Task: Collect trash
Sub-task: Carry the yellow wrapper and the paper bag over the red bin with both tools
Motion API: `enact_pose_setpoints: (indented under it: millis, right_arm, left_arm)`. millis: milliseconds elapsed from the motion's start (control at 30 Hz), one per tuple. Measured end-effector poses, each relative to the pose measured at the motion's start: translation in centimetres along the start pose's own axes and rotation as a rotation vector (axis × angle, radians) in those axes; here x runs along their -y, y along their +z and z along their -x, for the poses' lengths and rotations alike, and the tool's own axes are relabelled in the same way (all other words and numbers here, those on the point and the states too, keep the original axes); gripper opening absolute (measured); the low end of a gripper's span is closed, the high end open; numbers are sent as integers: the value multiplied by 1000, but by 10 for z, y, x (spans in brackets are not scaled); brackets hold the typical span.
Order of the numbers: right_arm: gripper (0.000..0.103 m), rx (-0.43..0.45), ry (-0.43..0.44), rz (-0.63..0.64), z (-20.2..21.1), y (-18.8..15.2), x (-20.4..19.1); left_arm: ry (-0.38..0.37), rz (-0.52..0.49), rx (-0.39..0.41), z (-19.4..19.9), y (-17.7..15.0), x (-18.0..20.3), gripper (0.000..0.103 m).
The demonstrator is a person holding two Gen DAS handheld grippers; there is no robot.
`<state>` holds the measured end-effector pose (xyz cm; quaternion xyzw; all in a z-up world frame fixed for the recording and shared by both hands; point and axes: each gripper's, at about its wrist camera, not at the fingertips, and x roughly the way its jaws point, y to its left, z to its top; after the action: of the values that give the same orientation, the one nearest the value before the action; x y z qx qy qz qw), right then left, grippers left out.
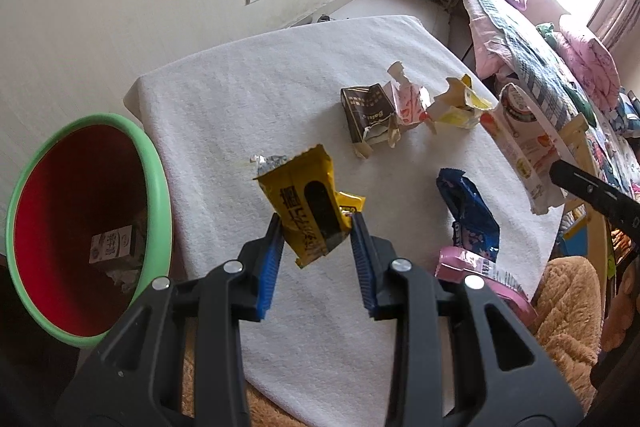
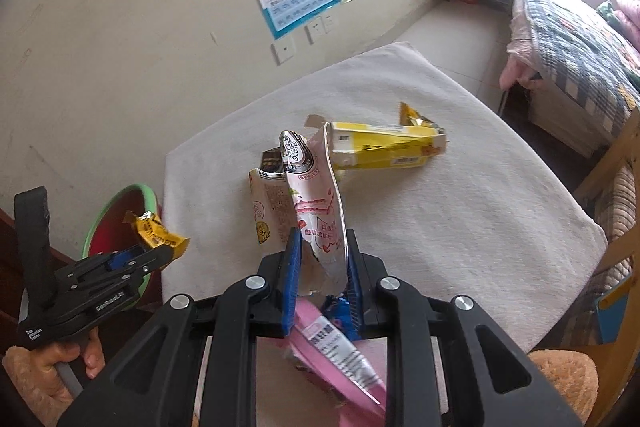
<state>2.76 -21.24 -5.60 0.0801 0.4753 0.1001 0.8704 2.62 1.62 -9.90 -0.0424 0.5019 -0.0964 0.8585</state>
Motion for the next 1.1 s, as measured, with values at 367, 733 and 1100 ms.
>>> enact_pose_setpoints:
  millis: [367, 733, 1100]
  right_arm:
    - [20, 17, -5, 51, 2, 2, -26]
    - [20, 22, 11, 121, -1, 10, -65]
    - [21, -15, 65, 210, -21, 5, -113]
  left_arm:
    - [5, 20, 14, 5, -2, -10, 33]
    - [30, 56, 43, 14, -4, -31, 33]
    - [100, 113, 85, 29, -10, -72, 33]
